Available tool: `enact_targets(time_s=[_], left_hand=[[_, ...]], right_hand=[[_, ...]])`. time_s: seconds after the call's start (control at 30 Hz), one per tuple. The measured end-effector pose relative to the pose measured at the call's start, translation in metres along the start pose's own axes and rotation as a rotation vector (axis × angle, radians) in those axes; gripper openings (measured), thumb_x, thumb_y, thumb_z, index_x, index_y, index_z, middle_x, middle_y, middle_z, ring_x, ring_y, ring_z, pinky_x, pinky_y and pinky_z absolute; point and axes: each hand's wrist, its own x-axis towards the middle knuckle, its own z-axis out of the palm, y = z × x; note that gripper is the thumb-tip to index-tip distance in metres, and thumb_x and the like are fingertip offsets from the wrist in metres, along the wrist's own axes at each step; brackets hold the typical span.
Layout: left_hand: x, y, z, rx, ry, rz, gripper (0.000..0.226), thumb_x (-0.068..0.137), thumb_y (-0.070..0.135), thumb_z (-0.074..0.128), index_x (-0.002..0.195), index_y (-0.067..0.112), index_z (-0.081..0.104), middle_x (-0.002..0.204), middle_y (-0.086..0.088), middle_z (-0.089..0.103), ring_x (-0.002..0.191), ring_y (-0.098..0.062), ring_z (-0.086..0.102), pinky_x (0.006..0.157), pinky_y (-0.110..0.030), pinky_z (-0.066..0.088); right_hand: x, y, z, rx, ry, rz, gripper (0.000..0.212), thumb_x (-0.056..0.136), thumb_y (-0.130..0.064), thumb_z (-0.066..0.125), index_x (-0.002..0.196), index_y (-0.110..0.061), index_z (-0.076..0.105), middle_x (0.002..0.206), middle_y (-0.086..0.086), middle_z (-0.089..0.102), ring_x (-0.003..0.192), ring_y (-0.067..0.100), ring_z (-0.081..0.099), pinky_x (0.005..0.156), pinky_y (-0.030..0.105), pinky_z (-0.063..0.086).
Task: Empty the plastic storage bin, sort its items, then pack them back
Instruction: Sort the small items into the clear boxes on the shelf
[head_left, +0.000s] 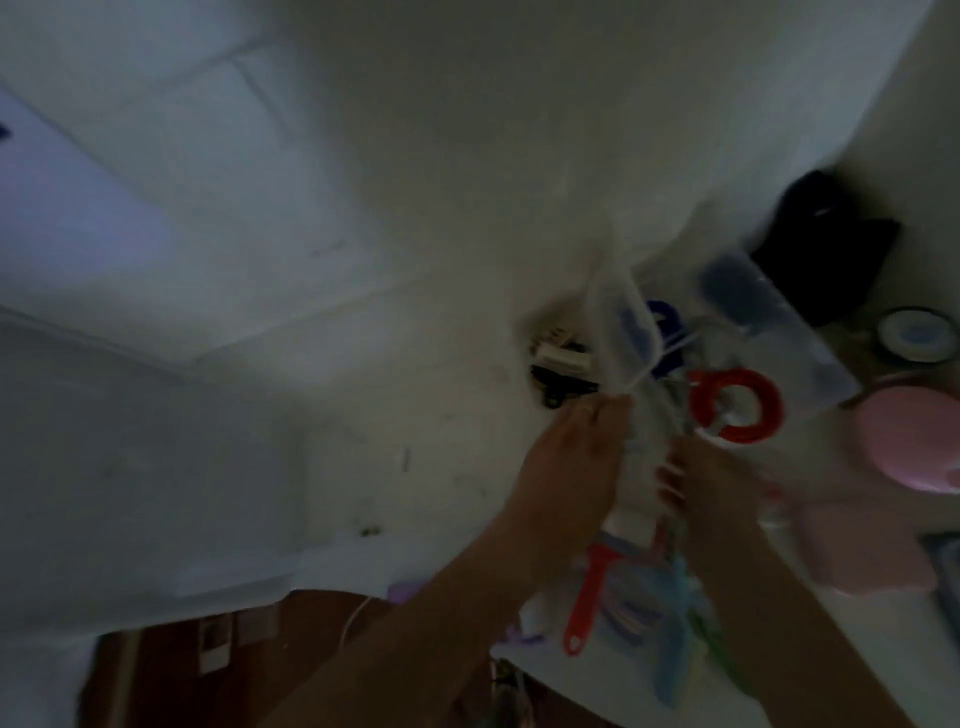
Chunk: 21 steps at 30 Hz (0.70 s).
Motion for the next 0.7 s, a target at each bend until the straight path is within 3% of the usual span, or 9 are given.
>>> enact_targets(time_s=[0.07, 0.13, 0.23, 0.33, 0.4, 0.53, 0.63, 0.7], left_hand=[[-0.017, -0.028, -0.039, 0.005, 0.127, -0.044, 0.035, 0.091, 0.023, 0.050, 0.125, 0.020, 0.059, 0.116, -0.002, 0.063, 0.103, -0.023, 0.057, 0.085, -0.035, 0.051], [-0.042, -0.078, -0.070, -0.011, 0.155, -0.243, 0.021, 0.093, 0.040, 0.050, 0.103, 0.028, 0.065, 0.098, 0.005, 0.068, 0.090, -0.018, 0.065, 0.075, -0.033, 0.054], [-0.077, -0.173, -0.087, 0.008, -0.103, -0.543, 0.021, 0.089, 0.047, 0.059, 0.092, 0.027, 0.065, 0.092, 0.008, 0.071, 0.087, -0.014, 0.068, 0.077, -0.027, 0.052], [-0.110, -0.243, -0.066, 0.148, -0.591, -0.704, 0.040, 0.085, 0.053, 0.064, 0.107, 0.020, 0.063, 0.110, -0.002, 0.067, 0.104, -0.023, 0.062, 0.087, -0.032, 0.049], [-0.127, -0.268, -0.046, 0.167, -0.759, -0.765, 0.055, 0.077, 0.060, 0.068, 0.105, 0.012, 0.061, 0.108, -0.007, 0.066, 0.099, -0.025, 0.062, 0.082, -0.034, 0.051], [-0.138, -0.279, -0.019, -0.084, -0.836, -0.868, 0.062, 0.062, 0.063, 0.081, 0.086, 0.007, 0.067, 0.072, -0.004, 0.068, 0.060, -0.020, 0.070, 0.057, -0.030, 0.060], [-0.129, -0.278, -0.005, -0.197, -0.920, -0.811, 0.055, 0.063, 0.060, 0.082, 0.074, 0.008, 0.070, 0.059, -0.001, 0.069, 0.053, -0.017, 0.069, 0.055, -0.030, 0.061], [-0.125, -0.281, 0.004, -0.147, -0.962, -0.721, 0.049, 0.068, 0.052, 0.082, 0.078, 0.005, 0.070, 0.066, -0.005, 0.073, 0.054, -0.017, 0.069, 0.056, -0.029, 0.061]], right_hand=[[-0.038, -0.007, 0.016, -0.150, -0.084, -0.190, 0.014, 0.094, -0.013, 0.060, 0.086, -0.024, 0.064, 0.089, 0.004, 0.066, 0.073, 0.020, 0.060, 0.059, 0.029, 0.045], [-0.076, -0.009, 0.044, -0.316, -0.168, -0.402, 0.016, 0.090, -0.011, 0.065, 0.087, -0.026, 0.068, 0.083, -0.003, 0.070, 0.071, 0.014, 0.064, 0.059, 0.026, 0.050], [-0.104, 0.011, 0.097, -0.513, -0.371, -0.604, 0.015, 0.085, -0.013, 0.072, 0.088, -0.027, 0.070, 0.076, -0.009, 0.071, 0.066, 0.007, 0.067, 0.062, 0.026, 0.056], [-0.094, 0.052, 0.146, -0.847, -0.521, -0.604, 0.012, 0.085, -0.019, 0.073, 0.090, -0.028, 0.068, 0.079, -0.010, 0.070, 0.069, 0.004, 0.066, 0.062, 0.017, 0.051], [-0.078, 0.078, 0.168, -1.039, -0.544, -0.560, 0.016, 0.083, -0.016, 0.071, 0.093, -0.028, 0.067, 0.084, -0.009, 0.069, 0.075, 0.010, 0.067, 0.065, 0.022, 0.051], [-0.055, 0.104, 0.189, -1.207, -0.520, -0.403, 0.020, 0.079, -0.013, 0.072, 0.095, -0.023, 0.069, 0.093, 0.000, 0.071, 0.089, 0.020, 0.067, 0.079, 0.028, 0.055], [-0.050, 0.107, 0.194, -1.228, -0.441, -0.455, 0.019, 0.077, -0.015, 0.071, 0.091, -0.027, 0.067, 0.088, -0.005, 0.070, 0.088, 0.018, 0.065, 0.075, 0.024, 0.050], [-0.049, 0.108, 0.194, -1.239, -0.421, -0.486, 0.018, 0.078, -0.017, 0.071, 0.092, -0.028, 0.066, 0.085, -0.007, 0.069, 0.087, 0.015, 0.064, 0.073, 0.021, 0.045]])
